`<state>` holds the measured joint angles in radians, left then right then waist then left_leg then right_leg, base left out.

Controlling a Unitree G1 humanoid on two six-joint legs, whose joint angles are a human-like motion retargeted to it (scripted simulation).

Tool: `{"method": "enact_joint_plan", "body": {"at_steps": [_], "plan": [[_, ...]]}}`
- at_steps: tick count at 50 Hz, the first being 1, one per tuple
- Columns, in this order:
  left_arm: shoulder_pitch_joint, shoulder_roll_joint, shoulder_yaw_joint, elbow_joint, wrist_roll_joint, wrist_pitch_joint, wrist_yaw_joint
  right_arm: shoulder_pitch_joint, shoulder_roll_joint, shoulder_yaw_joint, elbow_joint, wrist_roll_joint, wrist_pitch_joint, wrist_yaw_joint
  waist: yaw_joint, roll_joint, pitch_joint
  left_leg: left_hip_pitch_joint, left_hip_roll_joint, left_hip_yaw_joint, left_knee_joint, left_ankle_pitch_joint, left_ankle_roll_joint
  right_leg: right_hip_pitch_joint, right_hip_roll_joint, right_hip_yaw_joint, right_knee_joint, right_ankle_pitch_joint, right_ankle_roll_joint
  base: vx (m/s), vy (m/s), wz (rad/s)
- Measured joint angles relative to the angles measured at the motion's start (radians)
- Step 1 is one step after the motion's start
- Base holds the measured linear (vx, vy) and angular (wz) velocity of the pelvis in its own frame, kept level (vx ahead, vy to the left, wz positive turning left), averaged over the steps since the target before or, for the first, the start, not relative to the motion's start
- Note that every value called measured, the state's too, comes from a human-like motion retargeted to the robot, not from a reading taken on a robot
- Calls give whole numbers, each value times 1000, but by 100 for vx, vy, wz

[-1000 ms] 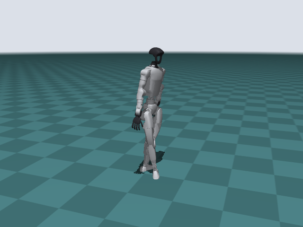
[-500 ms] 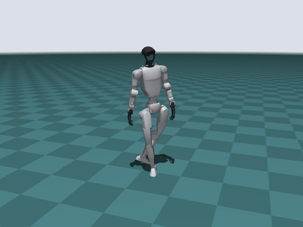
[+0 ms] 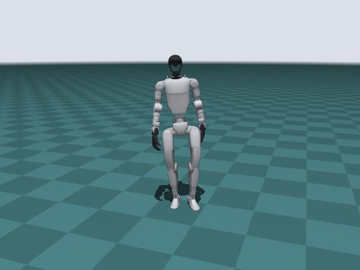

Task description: In place motions

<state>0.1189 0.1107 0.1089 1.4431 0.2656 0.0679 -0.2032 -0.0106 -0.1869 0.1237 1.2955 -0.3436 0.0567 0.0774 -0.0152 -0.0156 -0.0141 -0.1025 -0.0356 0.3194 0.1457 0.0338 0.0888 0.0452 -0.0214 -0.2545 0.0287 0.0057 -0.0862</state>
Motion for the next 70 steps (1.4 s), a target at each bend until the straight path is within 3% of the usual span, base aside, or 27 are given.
{"method": "enact_joint_plan", "body": {"at_steps": [5,8,16,23,25,29,35,38,42,48,53,56,60,64,67,70], "plan": [[-48,21,17,-50,-52,-16,14,12,5,-109,275,150,53,68,41,-25,35,63,-27,16,-47,-5,15,24,-3,50,35,-30,-6,11,5,-59],[-55,32,2,-48,-50,-20,27,71,-3,-177,324,187,87,100,57,-29,1,78,-32,44,-79,-10,30,4,0,69,55,-41,-3,24,5,-44],[-67,52,-57,10,-13,-13,25,98,-25,-211,214,128,59,33,-30,-41,22,97,-37,145,-118,-35,54,-60,12,145,80,-6,12,-7,-3,-69],[-30,23,-61,67,29,-2,19,-22,-18,-79,71,23,29,33,-154,-33,65,127,4,380,-163,-84,34,-156,79,301,95,-17,14,-37,-8,-218],[-31,11,-41,84,50,13,7,-55,-11,-24,39,20,15,36,-193,-28,85,136,21,445,-167,-103,22,-167,75,256,88,-53,5,-41,-2,-268],[-34,2,-15,79,69,23,6,-87,-6,34,12,9,9,50,-208,-18,108,165,48,599,-180,-136,-14,-159,7,-8,67,-149,21,-29,-3,-288],[-26,19,-1,59,74,27,16,-46,-19,-6,87,33,27,18,-168,3,58,181,69,742,-176,-166,-66,-112,-104,-448,42,-229,127,-2,-11,-235],[-36,41,-3,50,65,31,22,-23,-28,-75,172,79,47,5,-144,-3,42,203,67,793,-162,-162,-93,-100,-118,-531,1,-123,142,4,-16,-157],[-50,68,10,23,45,30,37,-3,-38,-152,274,152,72,-14,-160,-13,37,245,68,832,-139,-138,-122,-102,-81,-421,-65,37,96,4,-21,-98],[-59,70,36,-43,32,29,46,59,-45,-226,347,206,77,-21,-188,1,19,304,100,854,-101,-59,-149,-81,-57,-351,-75,20,82,12,-25,-48],[-32,43,44,-94,-23,-1,15,91,-23,-234,353,174,82,-22,-165,-23,-3,360,124,871,-40,68,-149,-62,-57,-289,-69,3,56,17,-29,-70],[-19,43,44,-96,-22,-3,16,89,-2,-211,323,144,76,-3,-166,-69,-3,399,137,871,37,167,-104,-29,-83,-251,-78,3,49,17,-30,-71],[-5,45,17,-69,-11,1,57,76,19,-169,252,100,67,26,-141,-149,7,403,182,789,240,237,37,21,-144,-184,-78,6,47,22,-33,-98],[-3,33,-19,-37,15,0,72,51,26,-132,154,61,60,24,-95,-141,8,278,255,594,454,131,-55,21,-116,-125,-75,13,32,15,-18,-110],[-10,13,-33,-27,38,0,66,24,24,-103,85,55,44,8,-84,-119,16,191,201,445,447,25,-121,12,-90,-88,-71,21,22,3,-7,-86],[-24,-5,-50,-30,50,-4,65,-2,20,-85,26,68,26,0,-63,-93,36,114,124,313,381,-73,-148,10,-65,-57,-70,29,19,5,-4,-83]]}}
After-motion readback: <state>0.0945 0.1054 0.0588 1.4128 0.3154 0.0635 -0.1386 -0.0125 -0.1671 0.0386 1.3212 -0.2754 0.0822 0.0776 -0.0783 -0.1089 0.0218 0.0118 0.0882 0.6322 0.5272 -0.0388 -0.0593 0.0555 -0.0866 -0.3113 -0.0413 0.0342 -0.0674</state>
